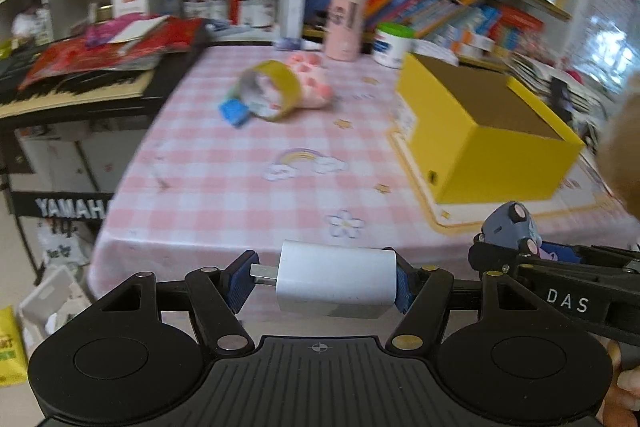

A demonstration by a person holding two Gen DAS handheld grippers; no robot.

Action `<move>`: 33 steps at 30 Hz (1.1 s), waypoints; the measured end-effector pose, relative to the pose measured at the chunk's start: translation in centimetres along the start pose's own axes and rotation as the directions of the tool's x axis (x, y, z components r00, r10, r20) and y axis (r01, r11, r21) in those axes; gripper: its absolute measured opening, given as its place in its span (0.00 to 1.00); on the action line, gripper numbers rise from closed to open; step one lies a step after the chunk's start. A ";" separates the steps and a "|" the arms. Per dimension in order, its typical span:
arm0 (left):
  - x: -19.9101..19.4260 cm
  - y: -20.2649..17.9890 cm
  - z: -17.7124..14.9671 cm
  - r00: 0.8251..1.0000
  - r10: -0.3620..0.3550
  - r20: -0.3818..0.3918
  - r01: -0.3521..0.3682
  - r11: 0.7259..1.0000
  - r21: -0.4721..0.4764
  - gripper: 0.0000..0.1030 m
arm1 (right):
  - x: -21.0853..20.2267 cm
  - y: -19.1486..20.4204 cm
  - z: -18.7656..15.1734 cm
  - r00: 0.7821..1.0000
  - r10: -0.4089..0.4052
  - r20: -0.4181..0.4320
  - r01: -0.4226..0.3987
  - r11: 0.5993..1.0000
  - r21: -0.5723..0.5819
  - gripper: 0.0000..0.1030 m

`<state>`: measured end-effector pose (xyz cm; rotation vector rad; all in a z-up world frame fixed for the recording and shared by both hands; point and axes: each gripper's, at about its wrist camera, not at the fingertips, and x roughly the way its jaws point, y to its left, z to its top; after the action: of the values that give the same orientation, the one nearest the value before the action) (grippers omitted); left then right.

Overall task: Organize objects
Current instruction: 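Carry the white plug and toy car toward the yellow box with both grippers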

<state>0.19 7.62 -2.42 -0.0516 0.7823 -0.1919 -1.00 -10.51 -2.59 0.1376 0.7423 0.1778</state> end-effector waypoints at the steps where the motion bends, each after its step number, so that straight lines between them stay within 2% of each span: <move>1: 0.1 -0.4 0.0 1.000 -0.012 0.001 0.012 1.000 0.012 0.64 | -0.2 -0.5 -0.2 1.000 -0.015 -0.004 0.015 1.000 0.016 0.47; 7: 1.0 -3.4 0.4 0.996 -0.086 -0.009 0.086 0.992 0.087 0.64 | -1.5 -3.1 -1.8 0.995 -0.092 -0.025 0.094 0.992 0.080 0.47; 17: 2.5 -7.8 1.4 0.983 -0.183 -0.020 0.183 0.968 0.174 0.64 | -3.4 -7.2 -2.1 0.979 -0.202 -0.025 0.203 0.966 0.158 0.47; 33: 3.7 -11.6 4.7 0.977 -0.203 0.063 0.185 0.958 0.221 0.64 | -2.9 -11.0 0.6 0.970 -0.245 -0.001 0.242 0.958 0.154 0.47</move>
<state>4.35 -4.61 -0.29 0.0678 0.6672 -0.4573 -1.44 -21.88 -2.28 0.1924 0.7486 -0.1160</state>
